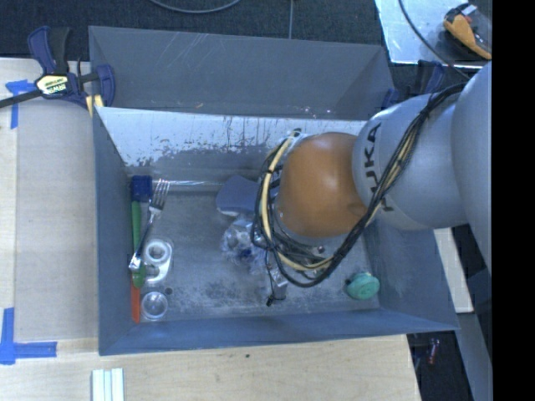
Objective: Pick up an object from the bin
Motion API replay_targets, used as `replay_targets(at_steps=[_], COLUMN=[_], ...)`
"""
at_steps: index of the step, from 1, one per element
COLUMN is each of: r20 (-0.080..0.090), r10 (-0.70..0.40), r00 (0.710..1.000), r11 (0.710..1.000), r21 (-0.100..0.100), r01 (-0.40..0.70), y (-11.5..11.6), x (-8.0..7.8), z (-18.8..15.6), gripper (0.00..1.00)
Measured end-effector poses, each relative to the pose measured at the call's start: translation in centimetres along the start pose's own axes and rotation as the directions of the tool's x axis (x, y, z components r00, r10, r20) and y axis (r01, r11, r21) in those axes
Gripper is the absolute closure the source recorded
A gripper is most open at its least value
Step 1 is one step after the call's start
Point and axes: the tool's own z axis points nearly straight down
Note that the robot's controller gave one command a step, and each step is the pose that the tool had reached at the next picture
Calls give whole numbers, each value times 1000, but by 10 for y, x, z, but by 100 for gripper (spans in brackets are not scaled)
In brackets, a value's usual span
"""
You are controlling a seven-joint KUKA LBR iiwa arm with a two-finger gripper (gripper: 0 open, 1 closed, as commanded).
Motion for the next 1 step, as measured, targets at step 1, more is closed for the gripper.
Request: replay_targets(at_steps=[1], r20=[-9], r10=[22], r00=[1000], r11=[1000], r21=[-3], r01=[-22], y=[0], x=[0], z=[-18], gripper=[0])
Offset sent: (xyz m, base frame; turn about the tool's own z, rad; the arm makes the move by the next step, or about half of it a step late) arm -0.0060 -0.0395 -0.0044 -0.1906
